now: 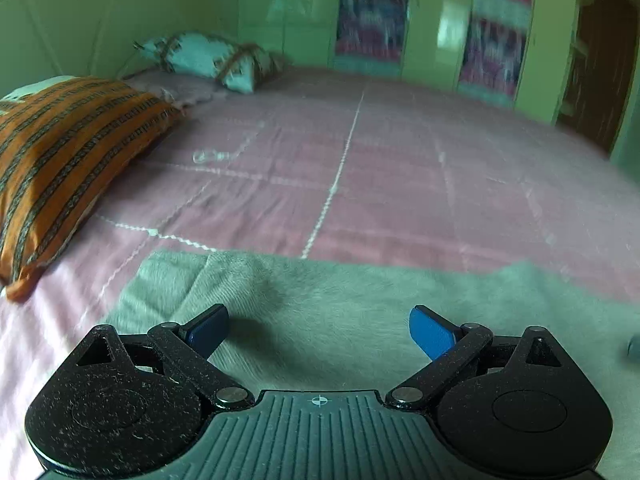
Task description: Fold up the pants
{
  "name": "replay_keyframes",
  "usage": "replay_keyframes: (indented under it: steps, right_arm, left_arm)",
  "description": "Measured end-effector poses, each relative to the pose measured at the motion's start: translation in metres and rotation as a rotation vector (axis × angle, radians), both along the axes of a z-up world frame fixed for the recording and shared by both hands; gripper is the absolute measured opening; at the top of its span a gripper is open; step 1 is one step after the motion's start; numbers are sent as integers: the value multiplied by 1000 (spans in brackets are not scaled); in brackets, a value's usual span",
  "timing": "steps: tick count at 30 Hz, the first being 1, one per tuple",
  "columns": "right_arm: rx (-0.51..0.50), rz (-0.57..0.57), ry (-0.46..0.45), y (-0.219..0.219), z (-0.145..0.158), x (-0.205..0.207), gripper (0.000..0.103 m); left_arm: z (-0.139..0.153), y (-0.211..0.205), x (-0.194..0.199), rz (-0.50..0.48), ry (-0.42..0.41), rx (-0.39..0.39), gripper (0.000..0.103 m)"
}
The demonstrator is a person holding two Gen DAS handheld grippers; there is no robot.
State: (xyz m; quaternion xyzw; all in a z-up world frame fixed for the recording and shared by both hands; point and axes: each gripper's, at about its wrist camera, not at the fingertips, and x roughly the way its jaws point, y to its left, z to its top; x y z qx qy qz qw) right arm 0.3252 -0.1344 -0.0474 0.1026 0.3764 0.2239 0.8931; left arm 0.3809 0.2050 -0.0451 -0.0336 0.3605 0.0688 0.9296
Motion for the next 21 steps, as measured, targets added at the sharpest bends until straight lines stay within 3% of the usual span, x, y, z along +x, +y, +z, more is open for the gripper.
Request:
replay_keyframes:
  steps: [4,5,7,10,11,13,15,16,17,21]
  right_arm:
    - [-65,85,39,55,-14,35,14]
    - [-143,83,90,68,-26,47,14]
    - [-187,83,106,74,-31,59,11]
    - [-150,74,6,76,-7,66,15]
    - [-136,72,-3,80,-5,73,16]
    - [-145,60,79,91,-21,99,15]
    - [-175,56,76,95,-36,111,18]
    - [-161,51,88,93,-33,113,20]
    - [-140,45,96,88,-27,113,19]
    - [-59,10,-28,41,9,66,20]
  left_arm:
    - [-26,9,23,11,64,178,102]
    - [-23,14,23,26,65,163,102]
    - [-4,24,16,60,19,119,102]
    - [11,28,10,36,-53,82,102]
    - [10,28,14,20,-52,50,102]
    - [-4,27,22,-24,-38,12,102]
    - [-32,29,29,18,38,98,103]
    - [-35,35,25,33,10,58,103]
    - [-33,37,22,44,1,43,103]
    - [-19,35,0,83,-47,45,103]
